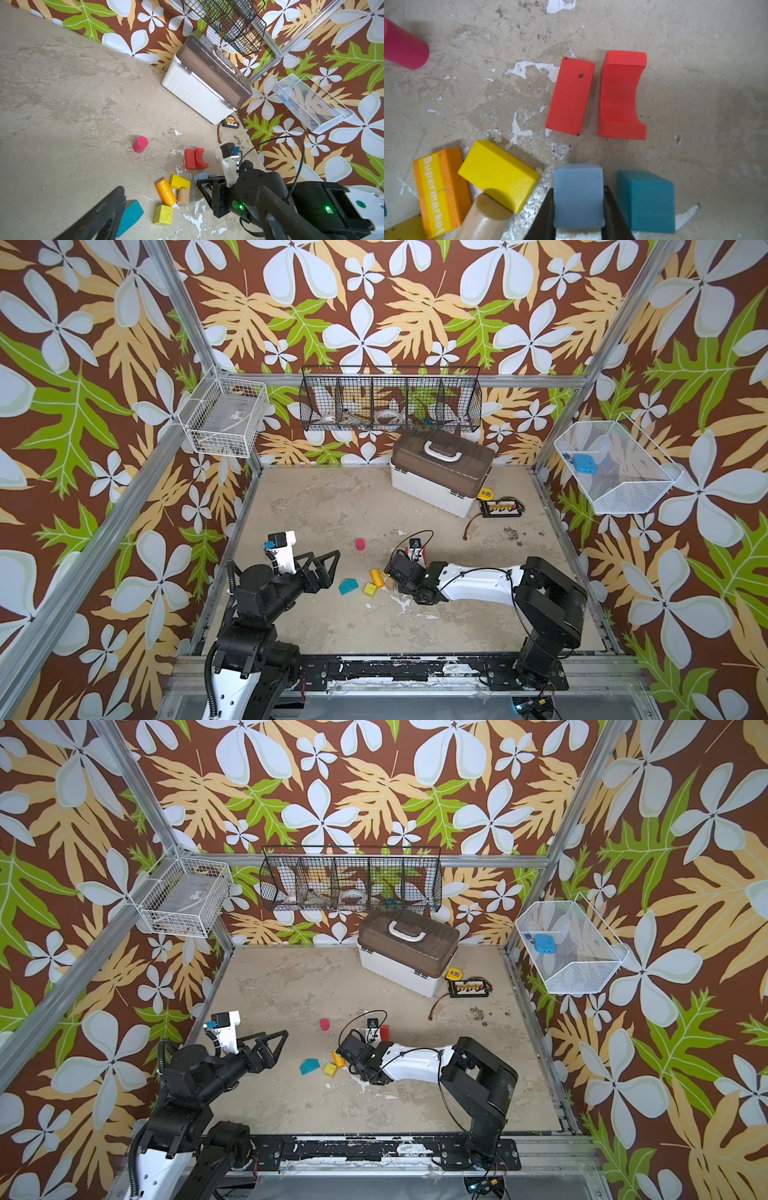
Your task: Build the wood block tower
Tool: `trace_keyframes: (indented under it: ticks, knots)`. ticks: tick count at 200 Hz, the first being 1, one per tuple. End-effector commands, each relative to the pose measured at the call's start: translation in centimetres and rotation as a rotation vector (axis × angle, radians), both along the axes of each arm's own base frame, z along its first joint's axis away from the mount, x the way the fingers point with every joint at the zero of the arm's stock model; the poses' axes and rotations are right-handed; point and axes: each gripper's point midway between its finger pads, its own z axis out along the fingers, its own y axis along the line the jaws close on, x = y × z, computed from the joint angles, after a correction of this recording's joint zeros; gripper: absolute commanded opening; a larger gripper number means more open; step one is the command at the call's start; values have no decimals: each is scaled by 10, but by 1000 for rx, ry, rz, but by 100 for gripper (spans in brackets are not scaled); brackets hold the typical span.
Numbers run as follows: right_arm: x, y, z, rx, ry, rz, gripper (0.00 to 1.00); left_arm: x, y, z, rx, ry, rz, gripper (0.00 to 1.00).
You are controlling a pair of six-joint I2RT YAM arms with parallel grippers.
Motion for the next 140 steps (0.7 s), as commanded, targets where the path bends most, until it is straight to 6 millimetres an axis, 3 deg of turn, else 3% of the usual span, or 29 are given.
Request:
trace_keyframes:
  ticks: [1, 70, 140]
  knots:
    - [-1, -7, -2, -19, -5, -23, 8, 2, 1, 2, -1, -9, 10, 100]
    - [-5, -15, -5, -23, -4, -37, 12, 2, 2, 2, 1, -9, 13, 100]
    - [-7, -14, 8, 8, -25, -25, 38, 3, 3, 1, 1, -4, 18, 100]
